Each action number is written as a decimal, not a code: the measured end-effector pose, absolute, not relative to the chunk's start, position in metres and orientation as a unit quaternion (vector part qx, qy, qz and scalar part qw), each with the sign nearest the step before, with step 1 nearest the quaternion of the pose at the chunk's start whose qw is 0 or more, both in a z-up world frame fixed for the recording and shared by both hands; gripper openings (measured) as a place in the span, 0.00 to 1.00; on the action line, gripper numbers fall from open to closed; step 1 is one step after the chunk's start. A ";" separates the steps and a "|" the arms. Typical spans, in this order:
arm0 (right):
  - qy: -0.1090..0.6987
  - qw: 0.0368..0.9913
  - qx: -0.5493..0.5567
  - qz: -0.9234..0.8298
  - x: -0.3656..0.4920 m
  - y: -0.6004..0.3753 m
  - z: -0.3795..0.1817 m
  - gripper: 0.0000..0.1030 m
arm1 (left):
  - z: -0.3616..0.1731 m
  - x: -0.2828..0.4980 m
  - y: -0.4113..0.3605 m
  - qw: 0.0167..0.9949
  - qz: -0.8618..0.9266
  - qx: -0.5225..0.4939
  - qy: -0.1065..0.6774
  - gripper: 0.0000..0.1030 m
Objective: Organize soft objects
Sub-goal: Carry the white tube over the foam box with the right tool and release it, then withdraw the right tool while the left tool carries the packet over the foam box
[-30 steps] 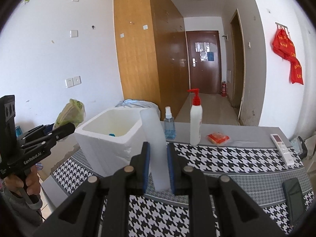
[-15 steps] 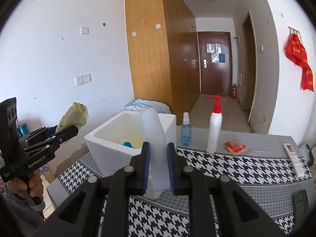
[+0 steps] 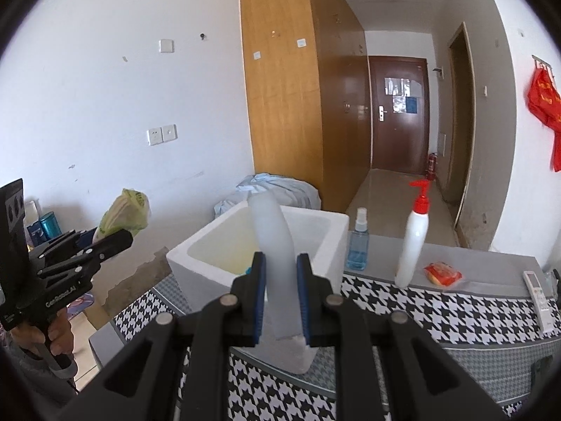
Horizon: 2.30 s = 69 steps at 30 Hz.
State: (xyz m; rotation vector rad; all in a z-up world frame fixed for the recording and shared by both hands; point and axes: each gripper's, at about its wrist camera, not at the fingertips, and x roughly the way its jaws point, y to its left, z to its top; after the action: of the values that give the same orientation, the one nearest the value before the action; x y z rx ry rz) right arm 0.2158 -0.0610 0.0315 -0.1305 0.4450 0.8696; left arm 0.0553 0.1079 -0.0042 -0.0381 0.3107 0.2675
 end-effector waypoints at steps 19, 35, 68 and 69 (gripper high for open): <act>0.220 0.878 -0.086 0.416 0.226 -0.013 0.026 0.20 | -0.010 0.049 0.130 0.972 0.169 -0.036 0.162 0.35; 0.245 0.872 -0.088 0.414 0.247 0.009 0.015 0.23 | -0.015 0.049 0.135 0.970 0.174 -0.044 0.166 0.35; 0.235 0.881 -0.086 0.402 0.237 -0.005 0.016 0.99 | -0.010 0.055 0.133 0.970 0.181 -0.044 0.155 0.35; 0.234 0.881 -0.085 0.402 0.237 -0.007 0.016 0.99 | -0.009 0.055 0.133 0.970 0.180 -0.044 0.154 0.35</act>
State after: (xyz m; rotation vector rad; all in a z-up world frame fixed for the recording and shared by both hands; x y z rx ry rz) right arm 0.2368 -0.0072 0.0164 -0.1777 0.4878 0.8382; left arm 0.0554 0.1326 -0.0093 -0.0895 0.3107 0.3642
